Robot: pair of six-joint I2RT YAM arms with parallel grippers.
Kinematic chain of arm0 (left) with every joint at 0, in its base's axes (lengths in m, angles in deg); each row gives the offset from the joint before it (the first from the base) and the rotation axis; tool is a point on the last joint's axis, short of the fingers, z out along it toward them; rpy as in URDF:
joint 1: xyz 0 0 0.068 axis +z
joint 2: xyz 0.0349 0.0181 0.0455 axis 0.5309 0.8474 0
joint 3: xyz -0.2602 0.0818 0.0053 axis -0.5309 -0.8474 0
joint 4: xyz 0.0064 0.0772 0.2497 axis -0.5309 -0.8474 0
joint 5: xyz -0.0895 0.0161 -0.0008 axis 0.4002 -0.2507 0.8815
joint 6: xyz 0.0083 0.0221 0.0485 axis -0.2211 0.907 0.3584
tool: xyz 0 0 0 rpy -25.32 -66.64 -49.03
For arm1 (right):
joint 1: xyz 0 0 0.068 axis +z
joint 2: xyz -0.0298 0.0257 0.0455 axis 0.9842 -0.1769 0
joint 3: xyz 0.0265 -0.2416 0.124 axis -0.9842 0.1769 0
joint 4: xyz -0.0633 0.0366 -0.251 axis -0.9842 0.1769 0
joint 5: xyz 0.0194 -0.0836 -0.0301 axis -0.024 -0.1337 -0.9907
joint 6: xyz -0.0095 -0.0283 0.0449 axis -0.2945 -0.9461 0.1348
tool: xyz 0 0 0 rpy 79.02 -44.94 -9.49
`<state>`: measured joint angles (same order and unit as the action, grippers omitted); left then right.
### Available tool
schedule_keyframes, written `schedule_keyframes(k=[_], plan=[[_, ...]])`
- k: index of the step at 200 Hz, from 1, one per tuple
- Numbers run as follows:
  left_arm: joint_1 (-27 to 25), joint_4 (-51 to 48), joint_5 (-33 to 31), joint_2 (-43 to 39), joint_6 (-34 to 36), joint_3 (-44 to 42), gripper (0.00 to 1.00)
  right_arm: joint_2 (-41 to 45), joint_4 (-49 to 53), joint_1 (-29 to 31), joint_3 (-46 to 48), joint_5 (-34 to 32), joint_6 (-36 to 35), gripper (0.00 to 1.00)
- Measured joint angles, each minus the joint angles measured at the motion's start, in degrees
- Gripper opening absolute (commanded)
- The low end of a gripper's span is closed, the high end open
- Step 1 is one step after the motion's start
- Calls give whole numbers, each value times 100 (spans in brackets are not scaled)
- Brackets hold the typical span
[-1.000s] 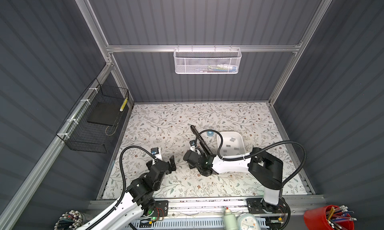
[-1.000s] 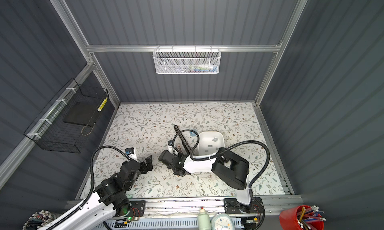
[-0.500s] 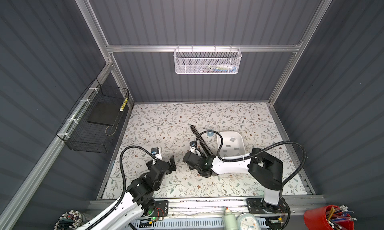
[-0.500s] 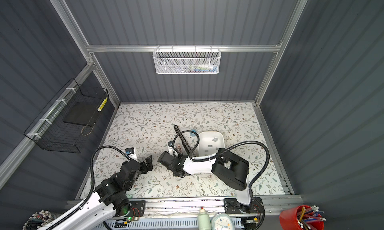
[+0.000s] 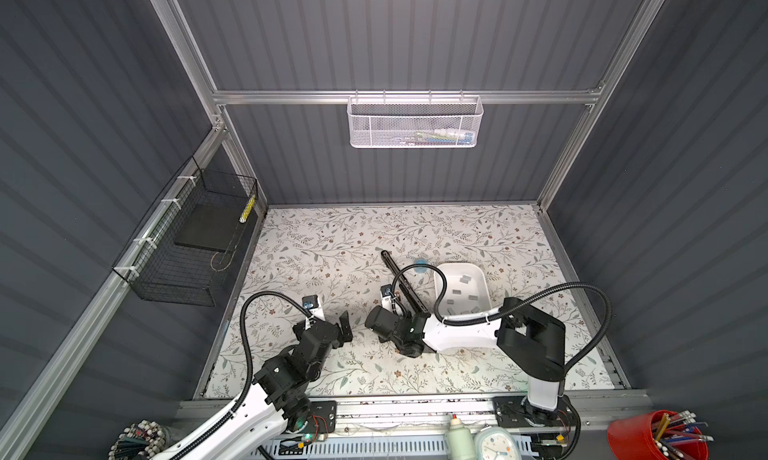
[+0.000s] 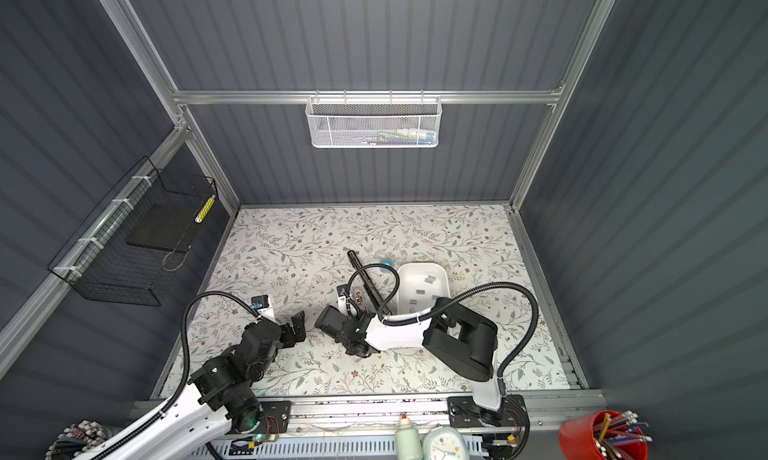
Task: Load the staples into the stapler
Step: 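Lower and press the strip into the cream stapler channel with the right gripper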
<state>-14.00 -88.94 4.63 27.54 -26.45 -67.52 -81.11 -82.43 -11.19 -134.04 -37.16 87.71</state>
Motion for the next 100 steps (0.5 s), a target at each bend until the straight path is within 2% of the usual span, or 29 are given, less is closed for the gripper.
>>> schedule_keyframes(k=[41, 100], plan=[[0, 0, 0, 0, 0, 0, 100, 7, 114, 17, 4, 13, 44, 36], [0, 0, 0, 9, 0, 0, 100, 326, 133, 17, 94, -61, 42, 38]])
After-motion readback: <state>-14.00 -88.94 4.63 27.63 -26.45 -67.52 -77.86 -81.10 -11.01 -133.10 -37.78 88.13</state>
